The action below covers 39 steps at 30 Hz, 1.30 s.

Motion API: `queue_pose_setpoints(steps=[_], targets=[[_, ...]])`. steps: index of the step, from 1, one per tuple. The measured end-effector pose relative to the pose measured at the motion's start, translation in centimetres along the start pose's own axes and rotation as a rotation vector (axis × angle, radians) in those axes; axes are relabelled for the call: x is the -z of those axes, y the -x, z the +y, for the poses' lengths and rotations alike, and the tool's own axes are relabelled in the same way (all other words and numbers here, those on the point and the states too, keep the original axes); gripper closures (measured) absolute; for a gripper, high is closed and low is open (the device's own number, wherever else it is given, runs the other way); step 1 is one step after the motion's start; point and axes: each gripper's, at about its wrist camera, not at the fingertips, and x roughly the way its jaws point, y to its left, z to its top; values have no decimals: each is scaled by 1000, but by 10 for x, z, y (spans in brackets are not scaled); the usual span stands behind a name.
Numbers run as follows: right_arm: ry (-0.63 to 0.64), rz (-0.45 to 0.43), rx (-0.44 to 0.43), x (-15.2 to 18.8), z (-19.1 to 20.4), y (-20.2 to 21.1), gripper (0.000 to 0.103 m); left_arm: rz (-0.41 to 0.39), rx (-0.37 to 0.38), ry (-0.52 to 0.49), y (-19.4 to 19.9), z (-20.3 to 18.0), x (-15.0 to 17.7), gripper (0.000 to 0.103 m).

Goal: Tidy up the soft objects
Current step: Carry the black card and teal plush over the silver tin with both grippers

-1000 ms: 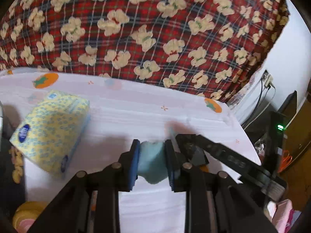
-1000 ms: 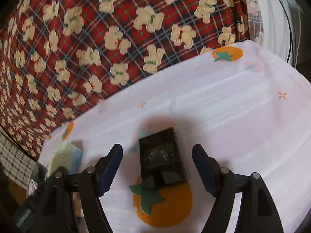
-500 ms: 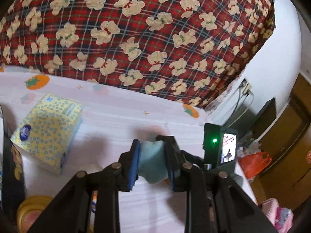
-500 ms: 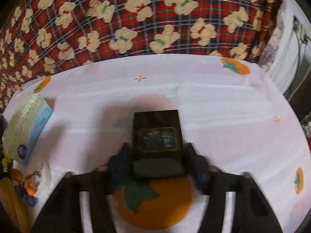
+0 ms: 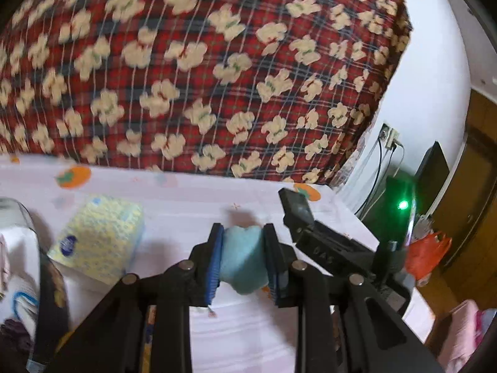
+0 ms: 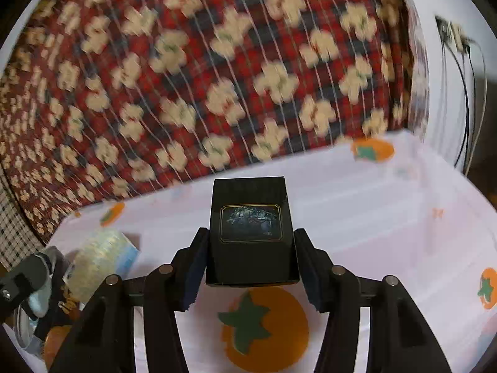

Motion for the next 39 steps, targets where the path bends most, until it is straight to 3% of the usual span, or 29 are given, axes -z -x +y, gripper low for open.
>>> queue_pose_setpoints(steps=[3,10,30,39], targets=[[30,-81,-14,1,11,15,46,-40,-13,-37,15,0,3,79],[41,-209,53,10,21,39,46,-89,-48,-80,45,12,14,79],[95,-294,97,80,82,97,46,-140,-97,-68,109,51,32,79],[106,-319,62,97,118,113,46,-171,-154,-65,134,73,34,79]])
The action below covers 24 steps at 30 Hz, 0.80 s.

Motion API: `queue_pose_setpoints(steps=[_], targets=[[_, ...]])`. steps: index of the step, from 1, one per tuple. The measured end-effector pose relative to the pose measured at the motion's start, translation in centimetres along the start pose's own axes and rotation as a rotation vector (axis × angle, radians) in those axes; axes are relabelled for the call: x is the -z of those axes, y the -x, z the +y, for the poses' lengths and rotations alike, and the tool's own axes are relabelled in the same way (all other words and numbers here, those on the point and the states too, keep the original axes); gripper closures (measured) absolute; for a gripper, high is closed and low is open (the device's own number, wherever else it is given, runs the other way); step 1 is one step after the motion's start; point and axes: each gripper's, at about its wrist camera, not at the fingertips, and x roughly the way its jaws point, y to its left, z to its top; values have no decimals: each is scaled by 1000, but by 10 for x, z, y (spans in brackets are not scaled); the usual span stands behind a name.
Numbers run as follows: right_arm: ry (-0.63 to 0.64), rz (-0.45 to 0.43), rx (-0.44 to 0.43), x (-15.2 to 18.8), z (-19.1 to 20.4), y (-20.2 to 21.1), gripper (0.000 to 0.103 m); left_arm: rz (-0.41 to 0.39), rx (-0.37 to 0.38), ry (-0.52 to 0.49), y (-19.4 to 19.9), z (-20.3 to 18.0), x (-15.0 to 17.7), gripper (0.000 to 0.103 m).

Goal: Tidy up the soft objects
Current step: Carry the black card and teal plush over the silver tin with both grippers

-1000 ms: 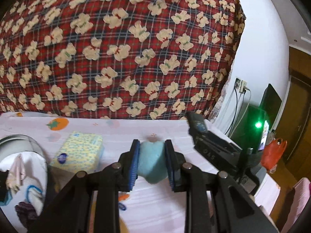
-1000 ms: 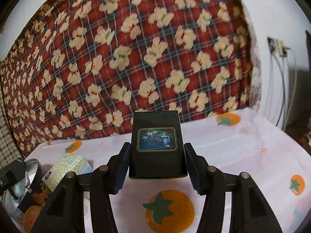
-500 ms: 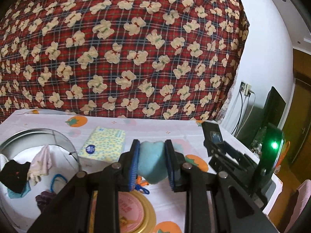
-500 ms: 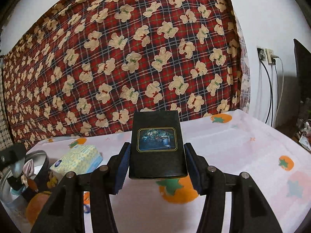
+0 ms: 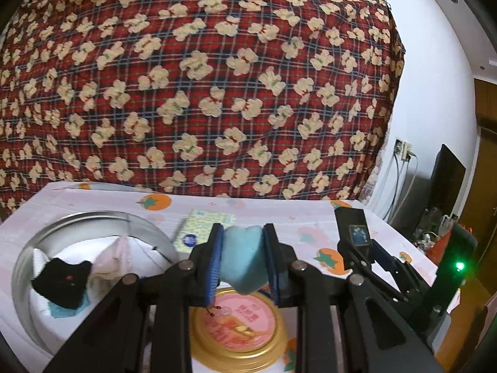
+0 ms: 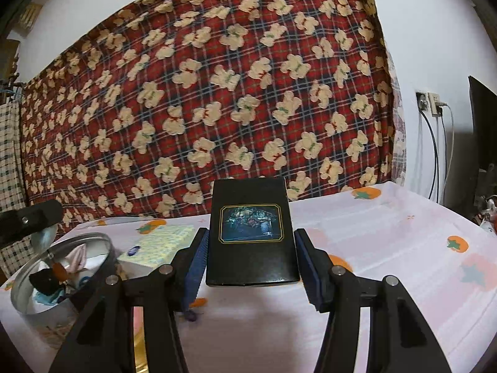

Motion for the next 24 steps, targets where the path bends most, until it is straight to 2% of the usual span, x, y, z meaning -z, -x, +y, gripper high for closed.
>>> queue_pose_setpoints(steps=[14,24], targets=[[41,-54,-135,-11,75,24,46,-37,-111,19,26,48,-6,79],[69,-52,-221,-11,124,27,46,-50,-234,24,40,84,-7,79]])
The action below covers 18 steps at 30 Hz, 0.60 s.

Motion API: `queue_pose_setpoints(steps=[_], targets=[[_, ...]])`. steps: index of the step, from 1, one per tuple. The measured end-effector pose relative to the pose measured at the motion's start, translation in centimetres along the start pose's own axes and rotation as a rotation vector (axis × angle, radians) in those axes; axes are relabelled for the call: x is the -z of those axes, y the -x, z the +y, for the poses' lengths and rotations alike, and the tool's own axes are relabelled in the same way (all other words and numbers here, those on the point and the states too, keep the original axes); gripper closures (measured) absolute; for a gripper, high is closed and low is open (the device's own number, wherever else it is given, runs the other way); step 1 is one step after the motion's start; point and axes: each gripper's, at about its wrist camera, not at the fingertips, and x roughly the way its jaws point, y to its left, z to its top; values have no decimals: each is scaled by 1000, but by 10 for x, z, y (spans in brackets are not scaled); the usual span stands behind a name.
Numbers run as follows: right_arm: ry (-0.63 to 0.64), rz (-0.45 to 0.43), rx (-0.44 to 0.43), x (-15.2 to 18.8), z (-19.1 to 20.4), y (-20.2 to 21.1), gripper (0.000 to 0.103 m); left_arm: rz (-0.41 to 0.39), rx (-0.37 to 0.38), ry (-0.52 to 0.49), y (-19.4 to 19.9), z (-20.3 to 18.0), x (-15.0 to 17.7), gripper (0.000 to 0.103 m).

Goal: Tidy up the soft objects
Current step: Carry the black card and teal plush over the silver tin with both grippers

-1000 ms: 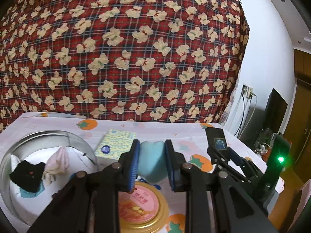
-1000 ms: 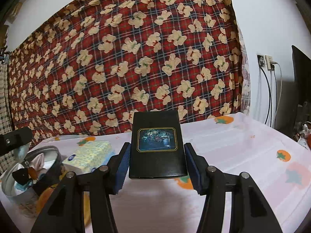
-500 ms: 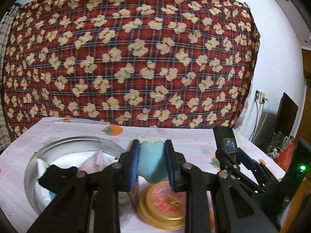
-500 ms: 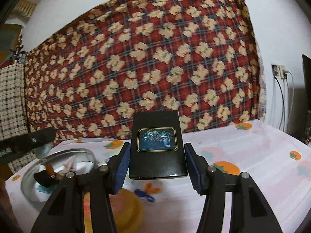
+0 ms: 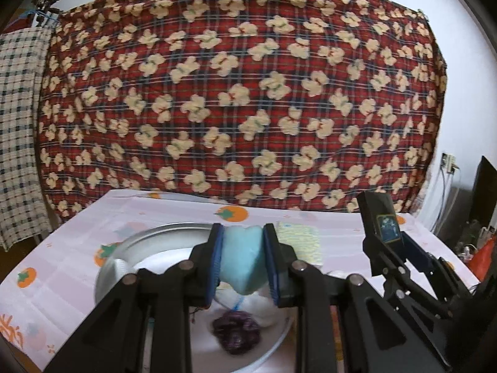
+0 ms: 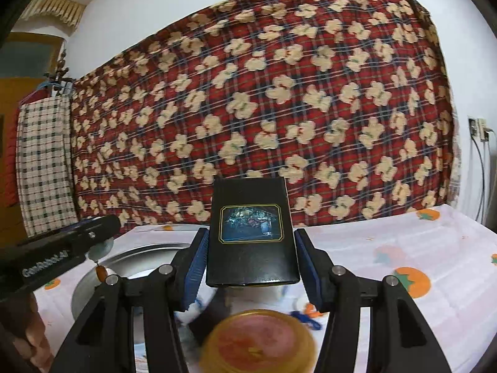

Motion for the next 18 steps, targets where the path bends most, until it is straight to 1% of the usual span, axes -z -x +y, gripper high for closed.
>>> queue_pose_setpoints(steps=[4,12,18], targets=[[15,1,-40,0,21,-4,46,9,-36,4,-2,14,2,79],[41,12,-91,3,50,-12,46,35,-102,8,-12,37,9,79],[58,27,-114,7,64,-21,46,60,-127,25,-21,53,13,79]])
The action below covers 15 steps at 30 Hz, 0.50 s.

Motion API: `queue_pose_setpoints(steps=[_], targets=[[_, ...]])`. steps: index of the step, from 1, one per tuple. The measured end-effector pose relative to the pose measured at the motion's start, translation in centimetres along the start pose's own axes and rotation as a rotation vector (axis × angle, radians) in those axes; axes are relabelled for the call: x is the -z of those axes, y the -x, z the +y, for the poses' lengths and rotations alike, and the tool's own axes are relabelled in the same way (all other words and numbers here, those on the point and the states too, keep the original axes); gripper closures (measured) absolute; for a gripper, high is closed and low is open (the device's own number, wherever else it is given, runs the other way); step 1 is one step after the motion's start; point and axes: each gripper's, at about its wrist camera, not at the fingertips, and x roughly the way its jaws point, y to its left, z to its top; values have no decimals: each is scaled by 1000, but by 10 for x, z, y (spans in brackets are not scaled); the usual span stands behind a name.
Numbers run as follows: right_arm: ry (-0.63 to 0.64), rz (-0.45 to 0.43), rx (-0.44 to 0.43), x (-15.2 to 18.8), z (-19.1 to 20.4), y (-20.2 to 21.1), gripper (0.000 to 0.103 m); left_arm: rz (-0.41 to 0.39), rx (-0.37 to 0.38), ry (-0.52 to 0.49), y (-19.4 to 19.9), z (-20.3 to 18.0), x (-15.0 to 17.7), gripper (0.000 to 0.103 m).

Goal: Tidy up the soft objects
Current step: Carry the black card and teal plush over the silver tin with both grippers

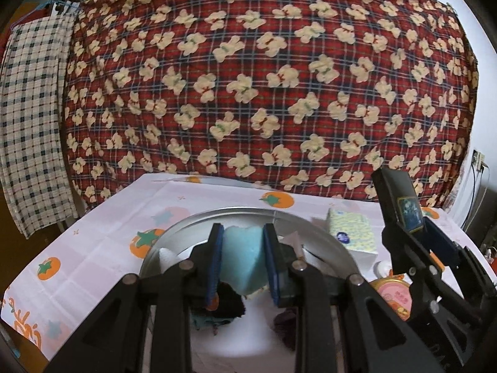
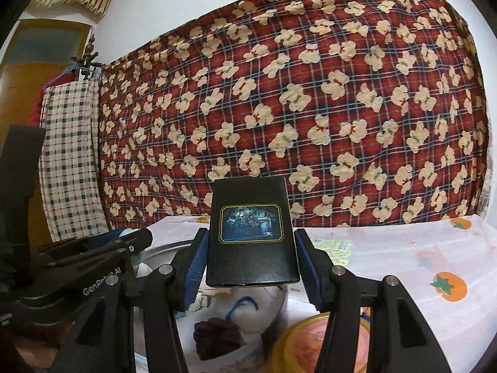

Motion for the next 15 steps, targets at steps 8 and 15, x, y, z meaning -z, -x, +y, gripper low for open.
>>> queue_pose_setpoints(steps=[8,15], targets=[[1,23,-19,4,11,-17,46,35,-21,16,-16,15,6,79],[1,41,-26,8,19,-33,46,66,-42,26,-29,25,11,79]])
